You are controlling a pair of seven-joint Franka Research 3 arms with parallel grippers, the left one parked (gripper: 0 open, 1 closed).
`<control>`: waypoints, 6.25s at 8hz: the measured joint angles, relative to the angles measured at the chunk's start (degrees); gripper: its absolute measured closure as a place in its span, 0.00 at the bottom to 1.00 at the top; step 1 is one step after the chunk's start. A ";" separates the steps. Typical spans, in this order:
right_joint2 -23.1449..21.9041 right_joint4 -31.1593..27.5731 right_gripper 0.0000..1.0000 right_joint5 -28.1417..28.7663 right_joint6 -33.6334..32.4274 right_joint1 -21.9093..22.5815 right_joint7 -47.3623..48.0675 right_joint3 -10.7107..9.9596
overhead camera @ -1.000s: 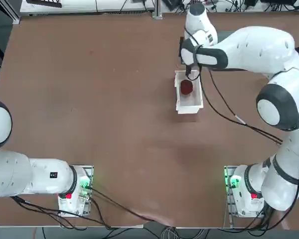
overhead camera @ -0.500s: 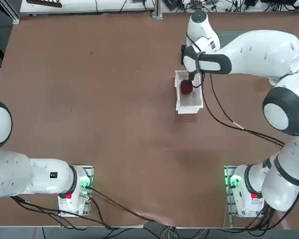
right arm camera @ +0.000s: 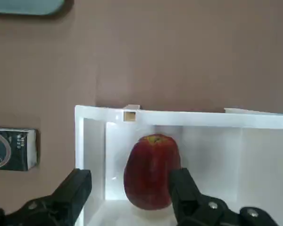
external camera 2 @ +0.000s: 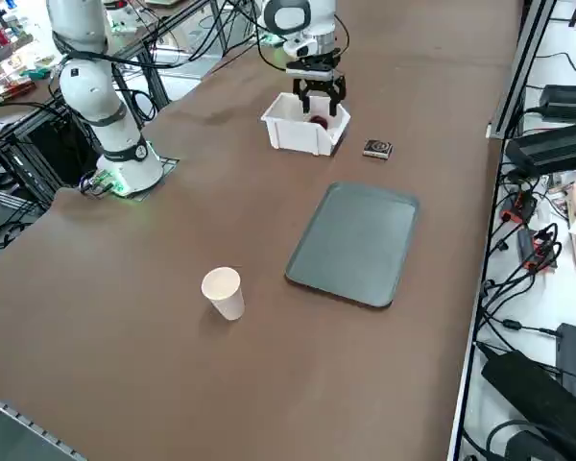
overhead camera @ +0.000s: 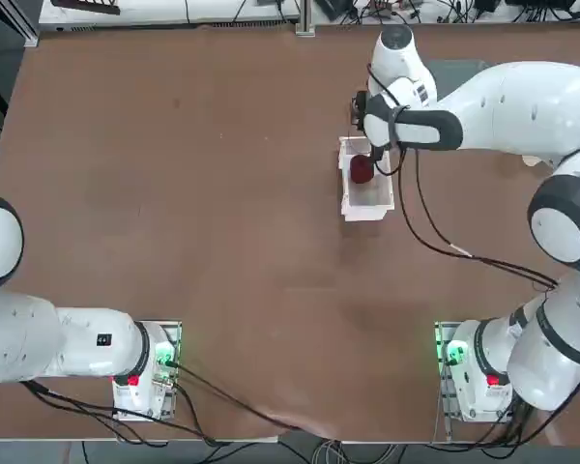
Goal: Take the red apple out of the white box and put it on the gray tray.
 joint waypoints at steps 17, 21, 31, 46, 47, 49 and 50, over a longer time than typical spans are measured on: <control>5.17 -3.34 0.08 2.27 9.38 1.15 0.01 0.93; 4.58 -2.10 0.20 2.27 10.04 1.02 -2.43 0.86; -12.50 11.21 0.20 2.19 -23.05 -18.57 -58.88 -1.04; 22.92 30.30 0.21 8.14 -3.22 -39.43 -117.45 0.75; 23.37 30.32 0.22 8.16 -3.01 -39.40 -117.44 0.93; 23.51 30.34 0.22 8.17 -2.99 -39.39 -117.44 1.10; 23.52 30.34 0.19 8.18 -2.94 -39.38 -117.44 1.17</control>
